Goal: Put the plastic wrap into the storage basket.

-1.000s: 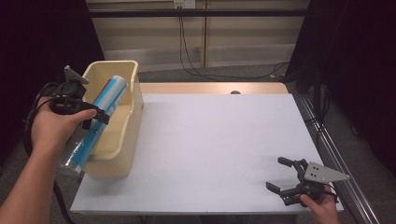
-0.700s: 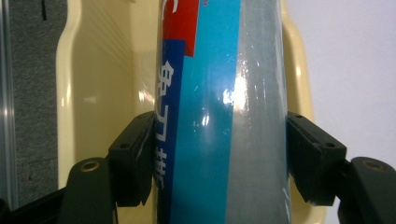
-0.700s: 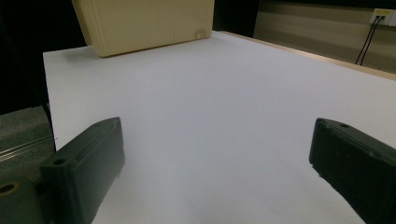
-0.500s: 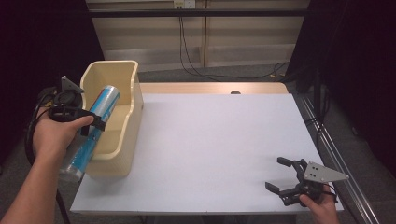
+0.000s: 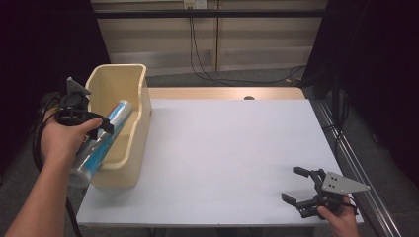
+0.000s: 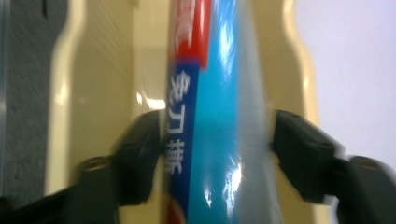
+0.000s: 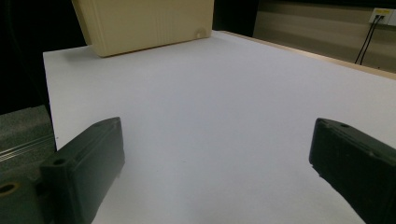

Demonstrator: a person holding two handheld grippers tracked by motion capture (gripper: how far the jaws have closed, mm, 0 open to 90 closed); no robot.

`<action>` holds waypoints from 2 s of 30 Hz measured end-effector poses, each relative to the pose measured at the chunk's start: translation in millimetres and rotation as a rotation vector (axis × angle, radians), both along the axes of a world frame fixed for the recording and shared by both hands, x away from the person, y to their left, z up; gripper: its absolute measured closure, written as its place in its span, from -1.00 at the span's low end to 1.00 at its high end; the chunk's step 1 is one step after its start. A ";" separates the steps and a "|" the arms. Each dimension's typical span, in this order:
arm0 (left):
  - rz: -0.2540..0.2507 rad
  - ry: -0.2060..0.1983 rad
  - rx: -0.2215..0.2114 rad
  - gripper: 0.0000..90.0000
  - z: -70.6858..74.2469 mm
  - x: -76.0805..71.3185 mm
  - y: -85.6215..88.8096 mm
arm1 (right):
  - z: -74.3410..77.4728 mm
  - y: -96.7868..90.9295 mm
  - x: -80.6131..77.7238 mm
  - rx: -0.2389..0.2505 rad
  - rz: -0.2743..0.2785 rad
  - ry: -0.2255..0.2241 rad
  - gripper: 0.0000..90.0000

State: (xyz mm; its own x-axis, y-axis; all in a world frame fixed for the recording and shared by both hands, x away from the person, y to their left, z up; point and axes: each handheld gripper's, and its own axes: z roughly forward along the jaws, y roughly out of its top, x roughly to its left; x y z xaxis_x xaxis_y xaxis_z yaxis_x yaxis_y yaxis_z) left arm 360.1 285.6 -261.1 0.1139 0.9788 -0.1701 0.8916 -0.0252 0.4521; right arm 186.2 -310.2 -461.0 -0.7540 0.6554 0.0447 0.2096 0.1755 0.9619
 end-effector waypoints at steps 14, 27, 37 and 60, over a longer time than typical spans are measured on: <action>-0.139 -0.041 -0.037 -0.37 11.9 0.7 -44.4 | 2.1 -2.0 -2.7 0.000 -0.009 -0.007 -0.93; -0.300 -0.054 -0.044 -0.54 1.7 -3.8 -108.5 | 2.2 -2.4 -4.0 -0.005 -0.006 -0.008 -0.93; -0.343 -0.041 -0.055 -0.58 -24.3 -3.5 -134.7 | 2.0 -2.5 -3.7 -0.005 -0.007 -0.009 -0.93; -0.437 0.035 -0.029 -0.60 -85.2 -11.6 -174.7 | 1.8 -0.8 -3.0 -0.008 -0.002 -0.007 -0.93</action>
